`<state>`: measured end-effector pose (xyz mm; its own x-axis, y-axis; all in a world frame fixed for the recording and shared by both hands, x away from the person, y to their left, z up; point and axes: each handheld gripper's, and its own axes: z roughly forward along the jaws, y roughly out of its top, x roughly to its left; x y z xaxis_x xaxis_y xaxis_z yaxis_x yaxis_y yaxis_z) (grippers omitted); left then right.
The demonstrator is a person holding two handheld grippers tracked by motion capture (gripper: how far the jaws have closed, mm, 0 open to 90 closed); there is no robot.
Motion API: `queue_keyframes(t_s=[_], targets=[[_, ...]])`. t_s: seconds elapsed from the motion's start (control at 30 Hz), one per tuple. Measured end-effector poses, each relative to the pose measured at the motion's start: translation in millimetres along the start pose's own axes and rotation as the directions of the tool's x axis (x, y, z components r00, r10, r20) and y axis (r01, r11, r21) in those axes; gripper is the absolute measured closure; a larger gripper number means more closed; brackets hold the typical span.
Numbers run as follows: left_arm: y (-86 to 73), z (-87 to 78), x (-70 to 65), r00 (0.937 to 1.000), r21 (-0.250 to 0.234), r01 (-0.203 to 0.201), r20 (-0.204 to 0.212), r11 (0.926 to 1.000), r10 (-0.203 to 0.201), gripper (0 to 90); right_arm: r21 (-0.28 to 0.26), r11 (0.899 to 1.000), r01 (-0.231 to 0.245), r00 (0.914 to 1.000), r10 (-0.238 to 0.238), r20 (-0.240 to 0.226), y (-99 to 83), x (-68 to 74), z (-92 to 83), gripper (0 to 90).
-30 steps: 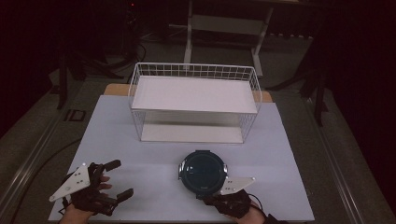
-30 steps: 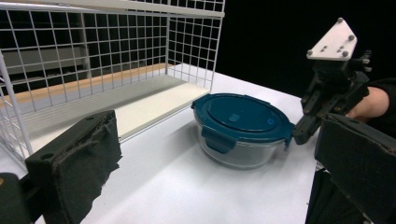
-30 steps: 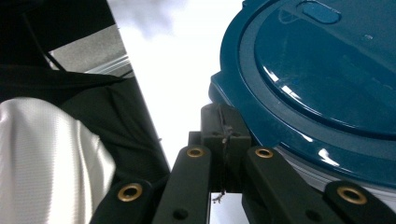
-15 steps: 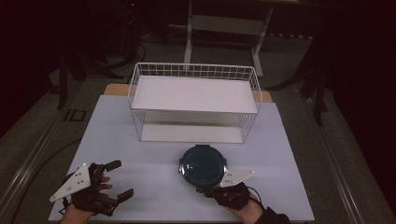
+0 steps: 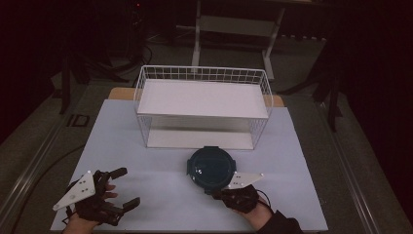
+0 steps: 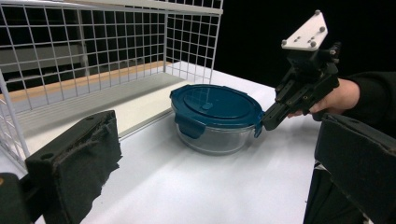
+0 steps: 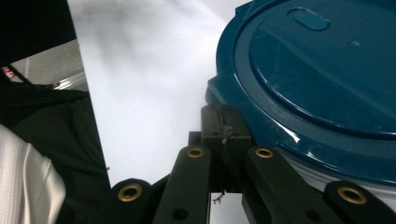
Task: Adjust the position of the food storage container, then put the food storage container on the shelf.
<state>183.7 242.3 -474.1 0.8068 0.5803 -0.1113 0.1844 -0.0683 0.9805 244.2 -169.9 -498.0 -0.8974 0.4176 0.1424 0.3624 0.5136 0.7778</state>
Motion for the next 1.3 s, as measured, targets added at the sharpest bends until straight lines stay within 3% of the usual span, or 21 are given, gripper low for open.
queue_keyframes(t_s=[0.2, 0.4, 0.57, 0.6, 0.67, 0.7, 0.73, 0.83, 0.87, 0.9, 0.93, 1.03, 1.07, 1.1, 1.13, 1.23, 1.3], targets=[[1.5, 2.9, -1.2, 1.0000, 0.011, 0.004, 0.007, 0.9999, -0.004, 0.3, -0.065, 0.998, -0.016, 0.9998, 0.016, -0.009, 4.3, 0.3, -14.4, 89.7], [6.4, 9.7, -4.9, 0.9992, 0.023, 0.011, 0.037, 0.9997, -0.012, 0.3, -0.112, 0.994, 0.003, 0.9999, -0.001, 0.014, 9.0, 0.7, -28.3, 85.5], [12.9, 15.4, -5.6, 0.9979, 0.020, 0.029, 0.058, 0.9994, -0.030, 0.3, -0.151, 0.988, -0.002, 0.9995, 0.006, 0.030, 11.2, -1.7, -36.3, 75.9], [17.4, 18.5, -4.9, 0.9965, 0.016, 0.045, 0.069, 0.9988, -0.046, 0.3, -0.175, 0.985, -0.011, 0.9992, 0.018, 0.036, 12.3, -2.4, -40.2, 66.0], [23.5, 22.6, -4.6, 0.9962, 0.018, 0.036, 0.079, 0.9992, -0.037, 0.3, -0.203, 0.979, -0.002, 0.9981, 0.014, 0.060, 13.5, -0.9, -44.1, 53.6], [23.5, 22.6, -4.6, 0.9962, 0.018, 0.036, 0.079, 0.9992, -0.037, 0.3, -0.203, 0.979, -0.002, 0.9981, 0.014, 0.060, 13.5, -0.9, -44.1, 53.6], [29.2, 26.9, -4.7, 0.9965, 0.024, 0.022, 0.080, 0.9995, -0.024, 0.3, -0.224, 0.974, -0.003, 0.9976, 0.018, 0.067, 15.3, -0.9, -48.5, 40.7], [33.9, 30.6, -4.8, 0.9965, 0.026, 0.014, 0.082, 0.9996, -0.017, 0.3, -0.239, 0.971, -0.005, 0.9970, 0.024, 0.073, 17.0, -1.3, -52.0, 34.6], [38.8, 34.6, -4.5, 0.9955, 0.027, 0.016, 0.093, 0.9995, -0.018, 0.3, -0.269, 0.963, -0.020, 0.9970, 0.039, 0.067, 18.7, -3.1, -56.8, 26.7], [38.8, 34.6, -4.5, 0.9955, 0.027, 0.016, 0.093, 0.9995, -0.018, 0.3, -0.269, 0.963, -0.020, 0.9970, 0.039, 0.067, 18.7, -3.1, -56.8, 26.7], [44.2, 39.2, -3.9, 0.9951, 0.034, 0.020, 0.096, 0.9992, -0.023, 0.3, -0.282, 0.959, -0.014, 0.9974, 0.034, 0.064, 20.5, -4.5, -61.0, 14.9], [49.6, 43.2, -3.3, 0.9941, 0.039, 0.022, 0.105, 0.9990, -0.026, 0.3, -0.287, 0.958, 0.004, 0.9970, 0.018, 0.075, 22.9, -4.1, -64.8, 13.6], [53.5, 46.0, -3.0, 0.9938, 0.041, 0.022, 0.108, 0.9989, -0.026, 0.3, -0.289, 0.957, 0.034, 0.9934, 0.000, 0.114, 26.1, -3.0, -68.4, 12.7], [55.8, 47.4, -2.9, 0.9936, 0.042, 0.018, 0.111, 0.9990, -0.023, 0.3, -0.289, 0.957, 0.034, 0.9934, 0.000, 0.114, 26.1, -3.0, -68.4, 12.7], [61.1, 52.0, -2.0, 0.9935, 0.047, 0.016, 0.112, 0.9988, -0.022, 0.3, -0.308, 0.950, 0.054, 0.9917, -0.015, 0.128, 28.1, -2.5, -71.4, 12.7], [65.7, 57.6, -0.4, 0.9933, 0.048, 0.017, 0.114, 0.9987, -0.023, 0.3, -0.318, 0.946, 0.057, 0.9902, -0.013, 0.139, 29.7, -2.9, -74.3, 14.3], [68.5, 64.4, 1.3, 0.9934, 0.054, 0.027, 0.110, 0.9982, -0.033, 0.3, -0.337, 0.939, 0.070, 0.9867, -0.016, 0.162, 30.1, -3.6, -77.9, 14.8]])
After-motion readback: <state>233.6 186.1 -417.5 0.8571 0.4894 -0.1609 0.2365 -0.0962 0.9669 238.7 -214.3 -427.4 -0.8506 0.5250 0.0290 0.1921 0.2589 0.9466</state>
